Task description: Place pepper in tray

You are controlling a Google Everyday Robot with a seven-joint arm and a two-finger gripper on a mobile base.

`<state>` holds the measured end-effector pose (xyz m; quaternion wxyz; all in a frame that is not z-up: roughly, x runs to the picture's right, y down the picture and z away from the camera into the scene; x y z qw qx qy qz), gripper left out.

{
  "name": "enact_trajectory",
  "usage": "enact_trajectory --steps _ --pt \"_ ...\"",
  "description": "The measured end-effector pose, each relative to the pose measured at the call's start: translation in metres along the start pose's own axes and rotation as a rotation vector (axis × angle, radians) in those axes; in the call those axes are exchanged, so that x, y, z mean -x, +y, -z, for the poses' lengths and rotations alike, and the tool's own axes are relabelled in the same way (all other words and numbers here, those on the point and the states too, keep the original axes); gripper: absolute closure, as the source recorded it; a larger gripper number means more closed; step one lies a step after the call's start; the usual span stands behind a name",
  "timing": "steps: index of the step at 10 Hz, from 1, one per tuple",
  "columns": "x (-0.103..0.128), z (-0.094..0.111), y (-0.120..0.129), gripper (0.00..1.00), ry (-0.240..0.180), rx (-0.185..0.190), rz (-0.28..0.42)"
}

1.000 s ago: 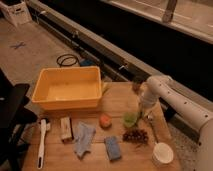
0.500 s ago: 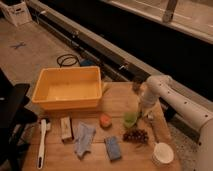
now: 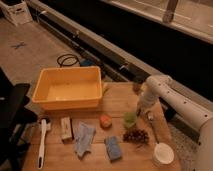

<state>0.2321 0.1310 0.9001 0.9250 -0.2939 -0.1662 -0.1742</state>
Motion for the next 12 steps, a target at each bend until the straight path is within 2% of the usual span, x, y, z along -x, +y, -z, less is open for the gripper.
enact_trajectory --steps 2,4,5,7,9,10,12 --pt "-0.007 0.019 -0.018 1.0 0.015 -0.036 -0.043" --pt "-0.007 0.048 -0.035 1.0 -0.014 -0.02 -0.102" --pt "-0.007 0.053 -0.033 1.0 -0.028 -0.005 -0.131" --pt "-0.006 0.052 -0.009 1.0 -0.063 0.043 -0.236" --pt "-0.009 0.039 0.028 1.0 -0.071 0.073 -0.328" --pt "-0.015 0.025 0.064 1.0 -0.061 0.068 -0.374" --pt "-0.016 0.019 0.088 1.0 -0.041 0.048 -0.388"
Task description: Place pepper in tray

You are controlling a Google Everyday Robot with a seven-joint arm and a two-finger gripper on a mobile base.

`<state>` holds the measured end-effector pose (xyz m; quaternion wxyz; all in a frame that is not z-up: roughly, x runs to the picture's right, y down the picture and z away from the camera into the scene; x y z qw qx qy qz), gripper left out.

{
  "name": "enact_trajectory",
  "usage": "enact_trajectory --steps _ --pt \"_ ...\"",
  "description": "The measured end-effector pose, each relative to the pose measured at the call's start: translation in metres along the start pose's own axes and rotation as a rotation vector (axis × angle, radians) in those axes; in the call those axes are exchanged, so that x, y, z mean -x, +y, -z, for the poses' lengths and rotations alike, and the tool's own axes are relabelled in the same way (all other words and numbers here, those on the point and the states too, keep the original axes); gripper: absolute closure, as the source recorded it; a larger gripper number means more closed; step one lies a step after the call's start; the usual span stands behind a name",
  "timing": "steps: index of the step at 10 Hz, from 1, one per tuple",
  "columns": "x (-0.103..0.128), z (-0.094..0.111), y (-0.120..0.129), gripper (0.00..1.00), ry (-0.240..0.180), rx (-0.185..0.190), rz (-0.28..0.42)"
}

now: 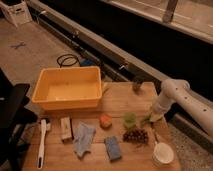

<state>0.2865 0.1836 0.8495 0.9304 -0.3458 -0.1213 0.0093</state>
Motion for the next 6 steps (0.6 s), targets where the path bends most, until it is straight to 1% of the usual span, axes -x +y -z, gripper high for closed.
enact_trajectory --steps 1,3,4,6 --pt "0.001 0.003 0.004 1.0 0.012 -0.021 0.002" --pt "0.0 0.012 0.0 1.0 0.031 -0.053 0.002" --pt "0.0 0.019 -0.012 1.0 0.045 -0.076 0.006" --pt "0.0 0.033 -0.051 1.0 0.073 -0.123 0.011"
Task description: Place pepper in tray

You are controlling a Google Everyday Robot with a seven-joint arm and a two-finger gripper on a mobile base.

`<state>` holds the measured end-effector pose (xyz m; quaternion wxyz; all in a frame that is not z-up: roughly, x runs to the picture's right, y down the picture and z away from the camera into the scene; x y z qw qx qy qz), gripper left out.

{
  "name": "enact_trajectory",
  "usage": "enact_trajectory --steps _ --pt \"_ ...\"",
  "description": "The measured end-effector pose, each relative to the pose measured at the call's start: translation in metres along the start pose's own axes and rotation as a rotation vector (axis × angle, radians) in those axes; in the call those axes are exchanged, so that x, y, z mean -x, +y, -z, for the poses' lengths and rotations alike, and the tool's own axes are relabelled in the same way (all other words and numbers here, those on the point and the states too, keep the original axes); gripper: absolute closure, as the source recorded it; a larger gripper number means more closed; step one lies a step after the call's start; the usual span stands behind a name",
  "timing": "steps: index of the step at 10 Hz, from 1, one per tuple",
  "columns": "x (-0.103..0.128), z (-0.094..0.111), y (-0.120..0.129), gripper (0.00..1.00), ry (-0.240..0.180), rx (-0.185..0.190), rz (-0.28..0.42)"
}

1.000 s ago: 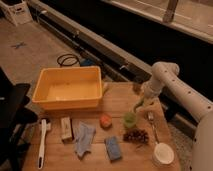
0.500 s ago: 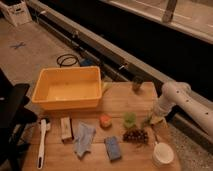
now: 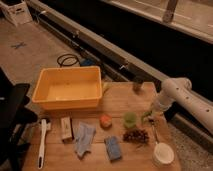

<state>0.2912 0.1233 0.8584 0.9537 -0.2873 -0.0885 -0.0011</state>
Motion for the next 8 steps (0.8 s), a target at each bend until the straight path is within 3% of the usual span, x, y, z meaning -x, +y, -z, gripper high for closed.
enact_trajectory --steps 4,6,8 --pt "-0.005 0.021 -0.098 1.0 0.047 -0.095 0.025" --pt "-0.001 0.046 -0.16 1.0 0.069 -0.182 0.053" --pt "0.019 0.074 -0.21 1.0 0.07 -0.263 0.093"
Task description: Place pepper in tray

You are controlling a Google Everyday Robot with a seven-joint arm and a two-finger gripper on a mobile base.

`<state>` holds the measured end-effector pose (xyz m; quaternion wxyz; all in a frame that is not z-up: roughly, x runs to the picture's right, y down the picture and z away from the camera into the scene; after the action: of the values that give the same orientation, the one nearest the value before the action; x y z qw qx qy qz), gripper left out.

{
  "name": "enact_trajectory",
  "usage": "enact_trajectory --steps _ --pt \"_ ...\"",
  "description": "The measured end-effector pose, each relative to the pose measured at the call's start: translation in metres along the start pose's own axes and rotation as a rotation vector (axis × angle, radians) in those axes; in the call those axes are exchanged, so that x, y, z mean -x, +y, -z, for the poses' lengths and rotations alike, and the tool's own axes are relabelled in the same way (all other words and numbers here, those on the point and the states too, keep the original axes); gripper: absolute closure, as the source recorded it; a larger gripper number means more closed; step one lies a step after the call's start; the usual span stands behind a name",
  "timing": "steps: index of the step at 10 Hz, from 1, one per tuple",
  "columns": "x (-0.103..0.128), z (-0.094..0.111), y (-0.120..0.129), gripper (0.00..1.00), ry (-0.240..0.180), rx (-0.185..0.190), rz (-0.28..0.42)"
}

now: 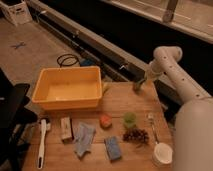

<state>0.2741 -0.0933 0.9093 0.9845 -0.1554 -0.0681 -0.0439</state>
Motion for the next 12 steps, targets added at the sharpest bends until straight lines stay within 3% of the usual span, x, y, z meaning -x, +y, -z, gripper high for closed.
enact_trajectory --steps 1,4,7,12 --pt "0.017 0.012 -0.03 1.0 -0.012 -0.05 0.03" --pt "0.058 0.028 -0.065 1.0 -0.055 -0.113 0.1" --pt "0.078 0.032 -0.05 1.0 -0.09 -0.09 0.121" --pt "0.081 0.033 -0.044 1.0 -0.095 -0.081 0.121"
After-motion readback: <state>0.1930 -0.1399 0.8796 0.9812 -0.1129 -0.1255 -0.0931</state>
